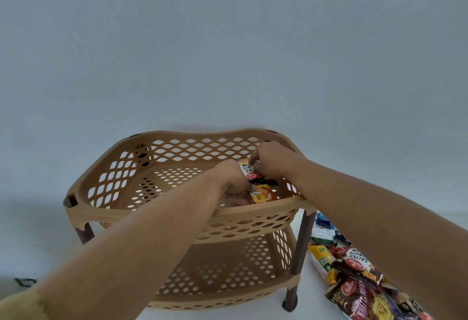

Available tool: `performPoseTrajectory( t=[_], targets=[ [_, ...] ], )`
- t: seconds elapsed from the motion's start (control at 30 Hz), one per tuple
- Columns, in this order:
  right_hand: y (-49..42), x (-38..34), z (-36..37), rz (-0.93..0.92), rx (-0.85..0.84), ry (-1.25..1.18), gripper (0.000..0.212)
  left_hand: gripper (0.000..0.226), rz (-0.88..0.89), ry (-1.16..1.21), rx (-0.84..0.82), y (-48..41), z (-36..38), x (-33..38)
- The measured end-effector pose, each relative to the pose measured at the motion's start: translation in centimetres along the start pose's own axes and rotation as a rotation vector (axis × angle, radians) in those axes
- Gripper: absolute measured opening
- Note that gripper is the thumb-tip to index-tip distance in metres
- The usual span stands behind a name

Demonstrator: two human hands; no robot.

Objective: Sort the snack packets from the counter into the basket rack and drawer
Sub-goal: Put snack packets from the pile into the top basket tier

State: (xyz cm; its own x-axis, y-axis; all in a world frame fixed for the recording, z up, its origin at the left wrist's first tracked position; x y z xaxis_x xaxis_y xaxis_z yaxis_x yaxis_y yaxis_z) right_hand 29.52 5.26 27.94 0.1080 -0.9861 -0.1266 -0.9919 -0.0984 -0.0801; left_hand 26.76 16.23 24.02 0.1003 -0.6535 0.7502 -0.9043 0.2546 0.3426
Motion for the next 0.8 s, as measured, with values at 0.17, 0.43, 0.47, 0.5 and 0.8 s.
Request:
performPoseTrajectory(
  t=[0.17, 0.43, 0.47, 0.5, 0.8],
  targets=[
    [-0.1, 0.0, 0.1, -0.001, 0.004, 0.010, 0.029, 0.030, 0.040, -0.066, 0.049, -0.3, -0.4, 0.3],
    [-0.1, 0.0, 0.1, 0.000, 0.006, 0.006, 0.032, 0.033, 0.024, -0.164, 0.070, -0.9, -0.7, 0.0],
    [-0.2, 0.1, 0.1, -0.005, 0.003, 0.012, 0.032, 0.035, 0.026, -0.191, 0.093, -0.9, -0.9, 0.1],
    [-0.3, 0.1, 0.2, -0.007, -0.003, 0.018, 0.032, 0.036, 0.035, -0.225, 0.124, -0.9, -1.2, 0.2],
    [-0.9, 0.3, -2.5, -0.136, 0.368, -0.289, 0.032, 0.046, 0.293, -0.279, 0.694, 1.0, -5.5, 2.4]
  ],
)
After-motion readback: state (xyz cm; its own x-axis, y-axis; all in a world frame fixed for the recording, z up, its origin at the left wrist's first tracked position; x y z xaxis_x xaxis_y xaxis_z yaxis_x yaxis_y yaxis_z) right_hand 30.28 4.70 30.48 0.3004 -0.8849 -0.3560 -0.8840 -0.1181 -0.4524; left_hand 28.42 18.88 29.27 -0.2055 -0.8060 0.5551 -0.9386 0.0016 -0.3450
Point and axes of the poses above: each hand's wrist, its own y-axis away from the middle knuckle, its own z-axis out of the palm, x = y × z, the point moved 7 cm from there along -y, towards the middle knuckle, and after that the axes turned 4 degrees about z, right-handed, at the moved point
